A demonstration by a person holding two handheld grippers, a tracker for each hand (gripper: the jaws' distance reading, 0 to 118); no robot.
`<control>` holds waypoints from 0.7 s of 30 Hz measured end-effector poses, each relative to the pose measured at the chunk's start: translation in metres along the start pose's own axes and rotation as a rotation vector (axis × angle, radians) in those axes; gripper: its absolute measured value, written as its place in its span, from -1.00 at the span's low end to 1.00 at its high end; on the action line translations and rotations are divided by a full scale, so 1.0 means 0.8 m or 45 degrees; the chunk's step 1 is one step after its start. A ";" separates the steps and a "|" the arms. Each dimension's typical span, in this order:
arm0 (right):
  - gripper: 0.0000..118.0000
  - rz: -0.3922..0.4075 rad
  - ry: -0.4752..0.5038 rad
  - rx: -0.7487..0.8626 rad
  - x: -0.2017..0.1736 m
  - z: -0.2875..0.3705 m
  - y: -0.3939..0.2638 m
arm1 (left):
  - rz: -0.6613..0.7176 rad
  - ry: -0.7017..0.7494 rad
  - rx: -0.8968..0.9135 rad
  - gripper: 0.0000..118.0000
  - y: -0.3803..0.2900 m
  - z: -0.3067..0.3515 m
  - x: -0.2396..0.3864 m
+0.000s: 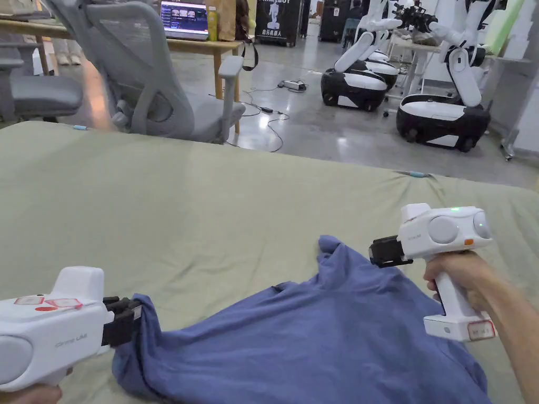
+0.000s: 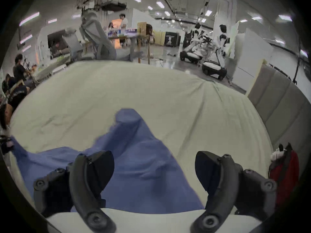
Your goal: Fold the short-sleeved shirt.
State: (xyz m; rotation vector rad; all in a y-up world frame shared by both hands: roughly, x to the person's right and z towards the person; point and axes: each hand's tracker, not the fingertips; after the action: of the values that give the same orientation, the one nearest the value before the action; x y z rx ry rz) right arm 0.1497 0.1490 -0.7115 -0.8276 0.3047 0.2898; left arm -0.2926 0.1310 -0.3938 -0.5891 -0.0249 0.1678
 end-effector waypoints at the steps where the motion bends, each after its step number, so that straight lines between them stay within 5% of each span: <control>1: 0.71 0.021 0.008 -0.065 0.003 -0.021 0.000 | -0.012 -0.001 0.005 -0.95 -0.001 -0.001 0.000; 6: 0.55 0.050 -0.126 -0.206 0.018 -0.078 -0.007 | -0.034 0.026 0.016 -0.95 -0.003 -0.007 -0.008; 8: 0.41 0.022 -0.050 -0.258 0.024 -0.086 -0.013 | -0.028 0.027 0.015 -0.95 -0.004 -0.010 -0.010; 10: 0.02 -0.149 0.106 -0.255 0.027 -0.079 -0.015 | -0.036 0.017 0.022 -0.95 -0.007 -0.013 -0.007; 11: -0.20 -0.115 0.050 -0.244 0.027 -0.076 -0.013 | -0.031 0.011 0.024 -0.95 -0.007 -0.015 -0.007; 13: -0.98 -0.030 0.040 -0.232 0.017 -0.064 -0.013 | -0.003 0.006 0.025 -0.95 -0.004 -0.021 -0.005; 21: -0.98 0.012 -0.087 0.053 0.012 0.078 0.022 | 0.001 0.062 0.155 -0.95 0.079 -0.019 0.008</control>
State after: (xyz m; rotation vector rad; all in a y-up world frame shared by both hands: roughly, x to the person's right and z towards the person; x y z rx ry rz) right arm 0.1611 0.2087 -0.6874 -0.7736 0.2499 0.3190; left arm -0.2943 0.1752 -0.4417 -0.4713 0.0328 0.1542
